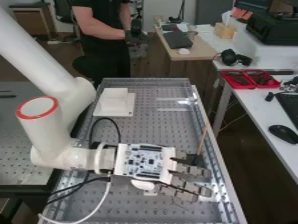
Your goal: Grab the drill bit and place it in the clear container
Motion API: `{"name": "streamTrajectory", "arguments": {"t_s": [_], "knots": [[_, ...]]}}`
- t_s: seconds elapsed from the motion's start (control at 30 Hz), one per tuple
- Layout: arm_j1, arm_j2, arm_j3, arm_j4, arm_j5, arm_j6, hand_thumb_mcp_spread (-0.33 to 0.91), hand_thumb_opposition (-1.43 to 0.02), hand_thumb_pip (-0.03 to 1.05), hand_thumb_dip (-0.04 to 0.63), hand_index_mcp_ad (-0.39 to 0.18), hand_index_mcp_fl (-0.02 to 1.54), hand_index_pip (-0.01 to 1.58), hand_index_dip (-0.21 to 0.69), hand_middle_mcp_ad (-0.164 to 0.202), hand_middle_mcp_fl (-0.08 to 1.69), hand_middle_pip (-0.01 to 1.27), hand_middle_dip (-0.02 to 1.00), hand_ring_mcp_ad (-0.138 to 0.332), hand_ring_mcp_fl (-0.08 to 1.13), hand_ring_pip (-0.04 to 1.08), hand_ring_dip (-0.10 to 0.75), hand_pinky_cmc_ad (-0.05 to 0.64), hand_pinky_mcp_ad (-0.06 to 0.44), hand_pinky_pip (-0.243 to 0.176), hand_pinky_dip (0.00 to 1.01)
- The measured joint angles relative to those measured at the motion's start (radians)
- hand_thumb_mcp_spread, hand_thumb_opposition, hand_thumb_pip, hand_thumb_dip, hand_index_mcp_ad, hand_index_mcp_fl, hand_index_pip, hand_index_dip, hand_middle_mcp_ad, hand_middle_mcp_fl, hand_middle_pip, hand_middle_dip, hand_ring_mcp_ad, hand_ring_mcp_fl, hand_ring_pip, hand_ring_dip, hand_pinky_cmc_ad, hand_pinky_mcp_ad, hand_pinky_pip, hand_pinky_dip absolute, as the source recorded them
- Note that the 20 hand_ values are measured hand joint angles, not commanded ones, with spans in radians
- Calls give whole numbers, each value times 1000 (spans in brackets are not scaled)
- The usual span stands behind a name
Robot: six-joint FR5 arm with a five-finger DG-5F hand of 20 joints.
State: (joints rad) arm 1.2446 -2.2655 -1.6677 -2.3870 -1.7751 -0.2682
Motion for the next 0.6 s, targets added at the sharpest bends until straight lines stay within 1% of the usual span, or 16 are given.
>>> {"name": "streamTrajectory", "arguments": {"t_s": [0.03, 0.07, 0.17, 0.2, 0.3, 0.33, 0.4, 0.43, 0.53, 0.57, 0.6], "knots": [[0, -1, 2, -2, -3, -2, 529, -822, 506, 180, -96, 241, 1464, 302, 91, 120, 136, 126, 211, 0, 77, 0, 290, 154, -77, 178], [0, -2, 3, -2, -6, -2, 532, -822, 497, 180, -96, 241, 1457, 298, 89, 120, 136, 126, 202, -2, 80, 0, 290, 152, -77, 178], [1, -3, 4, 3, -17, -2, 548, -822, 468, 175, -106, 241, 1461, 316, 94, 124, 133, 127, 199, 12, 82, 0, 293, 152, -77, 178], [1, -4, 4, 6, -19, -1, 543, -834, 466, 175, -112, 239, 1464, 316, 91, 124, 131, 126, 199, 12, 80, 0, 295, 152, -77, 178], [0, -4, 4, 14, -21, -1, 571, -836, 464, 178, -119, 258, 1401, 314, 80, 131, 136, 138, 197, 10, 84, 0, 298, 145, -77, 178], [-1, -5, 3, 15, -22, 0, 574, -836, 464, 178, -120, 257, 1365, 307, 84, 131, 134, 138, 201, 12, 84, 0, 295, 145, -77, 178], [-2, -6, 3, 22, -23, 3, 576, -836, 464, 178, -120, 278, 1354, 293, 84, 131, 138, 140, 195, 16, 86, 0, 305, 140, -77, 178], [-3, -7, 2, 28, -24, 4, 576, -833, 464, 176, -120, 283, 1333, 279, 80, 131, 138, 140, 194, 16, 84, 2, 316, 134, -77, 178], [-5, -9, 3, 40, -28, 1, 578, -833, 464, 176, -120, 339, 1292, 267, 75, 131, 134, 140, 190, 12, 86, 0, 312, 136, -77, 178], [-6, -11, 4, 42, -30, 0, 578, -833, 464, 182, -120, 340, 1267, 248, 79, 150, 138, 140, 187, 14, 82, 0, 312, 133, -77, 178], [-6, -11, 5, 43, -31, 0, 578, -836, 464, 192, -120, 358, 1269, 251, 79, 169, 138, 140, 185, 19, 82, 0, 312, 133, -77, 178]]}}
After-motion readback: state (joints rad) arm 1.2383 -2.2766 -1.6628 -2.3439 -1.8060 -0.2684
